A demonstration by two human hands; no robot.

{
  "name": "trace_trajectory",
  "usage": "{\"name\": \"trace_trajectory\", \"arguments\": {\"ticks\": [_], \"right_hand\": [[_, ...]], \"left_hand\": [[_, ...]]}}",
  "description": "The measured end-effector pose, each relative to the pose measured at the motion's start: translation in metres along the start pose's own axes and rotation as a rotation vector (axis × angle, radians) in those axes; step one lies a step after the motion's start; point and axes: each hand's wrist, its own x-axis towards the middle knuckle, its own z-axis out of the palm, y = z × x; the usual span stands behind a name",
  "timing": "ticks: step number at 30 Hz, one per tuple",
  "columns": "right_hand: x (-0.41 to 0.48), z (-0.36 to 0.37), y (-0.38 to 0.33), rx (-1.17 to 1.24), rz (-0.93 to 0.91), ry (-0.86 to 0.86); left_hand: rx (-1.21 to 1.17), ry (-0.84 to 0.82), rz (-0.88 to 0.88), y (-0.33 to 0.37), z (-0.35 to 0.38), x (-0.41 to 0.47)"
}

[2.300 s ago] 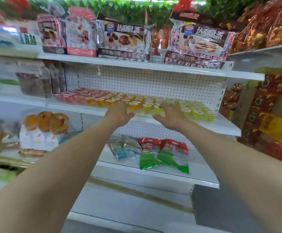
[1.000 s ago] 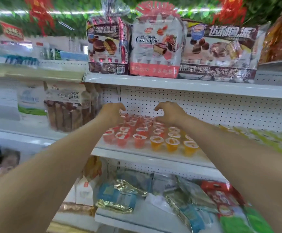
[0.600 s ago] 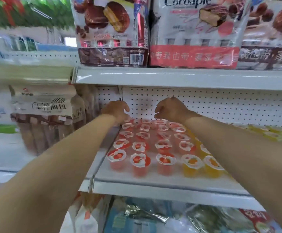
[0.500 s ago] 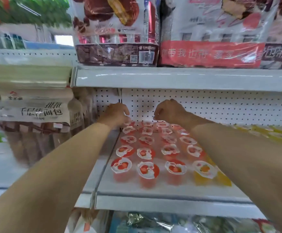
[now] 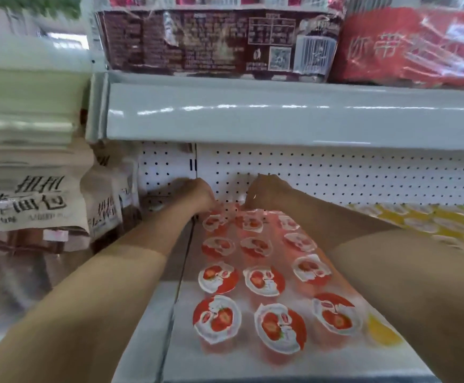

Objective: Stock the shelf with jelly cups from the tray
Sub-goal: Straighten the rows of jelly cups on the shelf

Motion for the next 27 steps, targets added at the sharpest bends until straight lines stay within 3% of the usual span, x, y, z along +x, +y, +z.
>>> {"name": "trace_trajectory", "arguments": {"ticks": [7, 16, 27], "right_hand": [[0.006, 0.005, -0.003, -0.070, -0.004, -0.025], [0.003, 0.010, -0.009, 0.075, 0.087, 0.049], [-0.016, -0.009, -0.008, 0.025, -0.037, 0.033]], "left_hand": [[0.081, 0.015, -0.021, 0.010, 0.001, -0.002], [0.005, -0.010, 0.003, 0.011, 0.007, -0.002], [-0.056, -0.095, 0.001, 0.012, -0.022, -0.020]]}}
